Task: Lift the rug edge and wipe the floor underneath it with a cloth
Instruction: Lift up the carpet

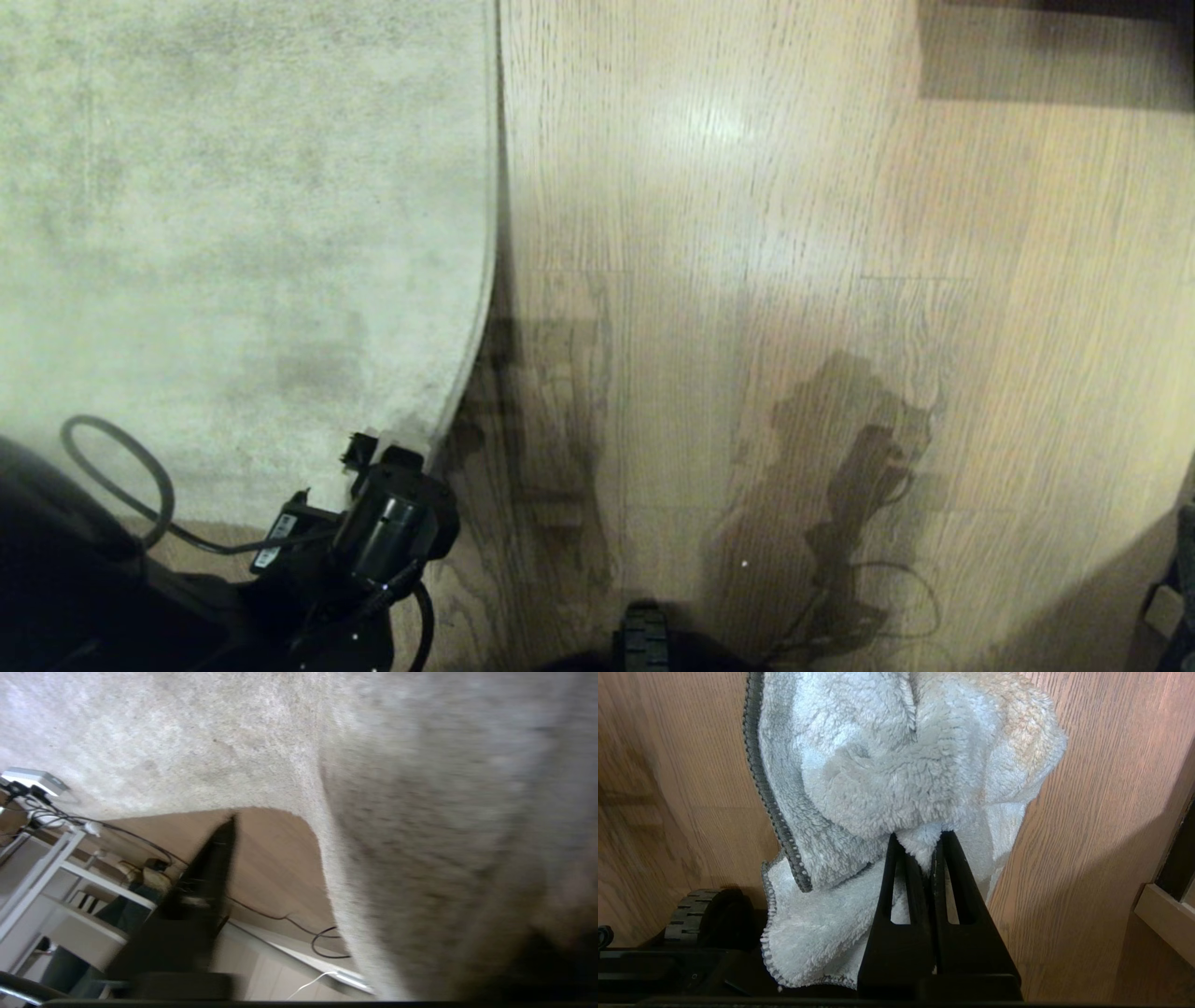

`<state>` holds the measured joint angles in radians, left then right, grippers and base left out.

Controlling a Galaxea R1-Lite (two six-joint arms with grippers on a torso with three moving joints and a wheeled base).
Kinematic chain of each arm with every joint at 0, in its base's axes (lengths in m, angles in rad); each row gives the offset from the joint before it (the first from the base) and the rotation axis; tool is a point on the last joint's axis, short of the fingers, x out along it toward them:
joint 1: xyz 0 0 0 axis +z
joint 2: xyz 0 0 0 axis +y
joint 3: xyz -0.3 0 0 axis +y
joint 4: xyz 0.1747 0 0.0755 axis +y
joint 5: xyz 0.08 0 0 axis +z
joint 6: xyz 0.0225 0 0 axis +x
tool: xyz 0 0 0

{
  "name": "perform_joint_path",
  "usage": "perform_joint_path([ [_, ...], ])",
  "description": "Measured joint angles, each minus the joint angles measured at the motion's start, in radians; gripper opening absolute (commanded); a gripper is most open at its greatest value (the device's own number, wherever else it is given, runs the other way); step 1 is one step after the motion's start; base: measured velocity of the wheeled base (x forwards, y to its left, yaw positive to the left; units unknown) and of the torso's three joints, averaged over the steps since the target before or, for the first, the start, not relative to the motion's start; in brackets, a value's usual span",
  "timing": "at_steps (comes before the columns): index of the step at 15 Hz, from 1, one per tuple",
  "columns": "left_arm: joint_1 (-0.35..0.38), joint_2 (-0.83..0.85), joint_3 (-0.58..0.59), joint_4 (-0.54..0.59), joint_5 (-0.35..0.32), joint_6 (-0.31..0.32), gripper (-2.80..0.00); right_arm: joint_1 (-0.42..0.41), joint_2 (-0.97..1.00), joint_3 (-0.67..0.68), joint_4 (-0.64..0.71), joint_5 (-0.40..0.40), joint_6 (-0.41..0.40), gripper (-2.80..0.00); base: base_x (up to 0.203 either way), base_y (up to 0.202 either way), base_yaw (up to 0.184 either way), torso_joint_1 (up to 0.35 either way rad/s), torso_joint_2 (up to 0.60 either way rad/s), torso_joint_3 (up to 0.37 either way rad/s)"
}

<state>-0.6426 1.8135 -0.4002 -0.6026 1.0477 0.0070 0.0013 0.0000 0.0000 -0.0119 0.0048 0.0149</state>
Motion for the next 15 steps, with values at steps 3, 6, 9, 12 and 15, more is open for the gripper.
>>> perform_joint_path([
  [3,0.001,0.014,0.003,-0.045,-0.020,0.003,-2.80,0.000,0.000,0.000,0.000,0.000,0.000,-2.80,0.000,0.000,0.000,0.000,0.00,0.000],
  [6,-0.003,0.010,0.005,-0.048,-0.026,0.002,-2.80,0.000,0.000,0.000,0.000,0.000,0.000,-2.80,0.000,0.000,0.000,0.000,0.00,0.000],
  [9,0.000,-0.020,0.004,-0.045,-0.028,0.001,-2.80,0.000,0.000,0.000,0.000,0.000,0.000,-2.80,0.000,0.000,0.000,0.000,0.00,0.000],
  [12,0.007,-0.045,0.001,-0.044,-0.063,0.000,-2.80,0.000,0.000,0.000,0.000,0.000,0.000,-2.80,0.000,0.000,0.000,0.000,0.00,0.000],
  [15,0.011,-0.075,0.017,-0.049,-0.111,-0.002,-2.80,0.000,0.000,0.000,-0.001,0.000,0.000,-2.80,0.000,0.000,0.000,0.000,0.00,0.000],
])
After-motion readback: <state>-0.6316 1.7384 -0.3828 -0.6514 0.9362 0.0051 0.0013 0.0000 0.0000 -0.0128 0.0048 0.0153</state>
